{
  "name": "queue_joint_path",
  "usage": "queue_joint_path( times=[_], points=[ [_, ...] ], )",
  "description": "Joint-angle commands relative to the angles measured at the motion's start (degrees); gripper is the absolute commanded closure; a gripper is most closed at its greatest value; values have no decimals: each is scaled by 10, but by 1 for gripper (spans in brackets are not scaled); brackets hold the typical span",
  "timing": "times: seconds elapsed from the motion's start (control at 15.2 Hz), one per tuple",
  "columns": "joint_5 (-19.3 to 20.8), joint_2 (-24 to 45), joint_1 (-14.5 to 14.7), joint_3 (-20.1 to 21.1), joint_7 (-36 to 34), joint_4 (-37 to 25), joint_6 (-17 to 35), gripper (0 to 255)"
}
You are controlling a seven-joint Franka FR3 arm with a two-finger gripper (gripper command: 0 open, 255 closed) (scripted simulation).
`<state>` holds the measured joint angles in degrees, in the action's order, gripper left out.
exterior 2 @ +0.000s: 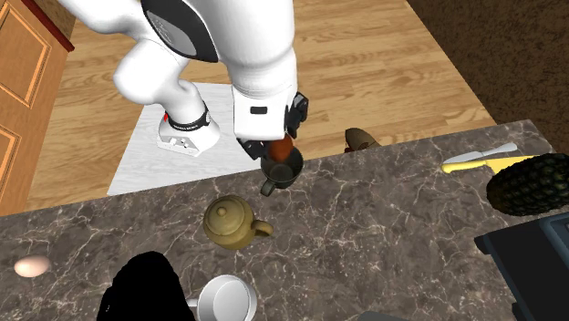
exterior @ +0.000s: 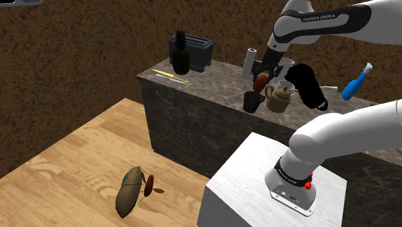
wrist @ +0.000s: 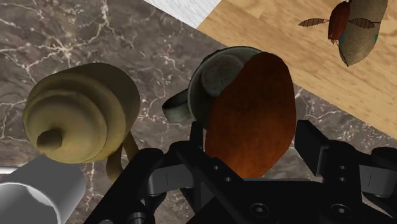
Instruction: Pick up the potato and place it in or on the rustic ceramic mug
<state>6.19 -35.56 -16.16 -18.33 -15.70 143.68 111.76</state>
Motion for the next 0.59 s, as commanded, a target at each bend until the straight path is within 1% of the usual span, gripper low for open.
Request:
queue_joint_path(
  times=[0.0, 0.53],
  points=[
    [2, 2, -1, -3, 1, 15, 17, 255],
    [6, 22, -2, -14, 6, 64, 86, 255]
  ],
)
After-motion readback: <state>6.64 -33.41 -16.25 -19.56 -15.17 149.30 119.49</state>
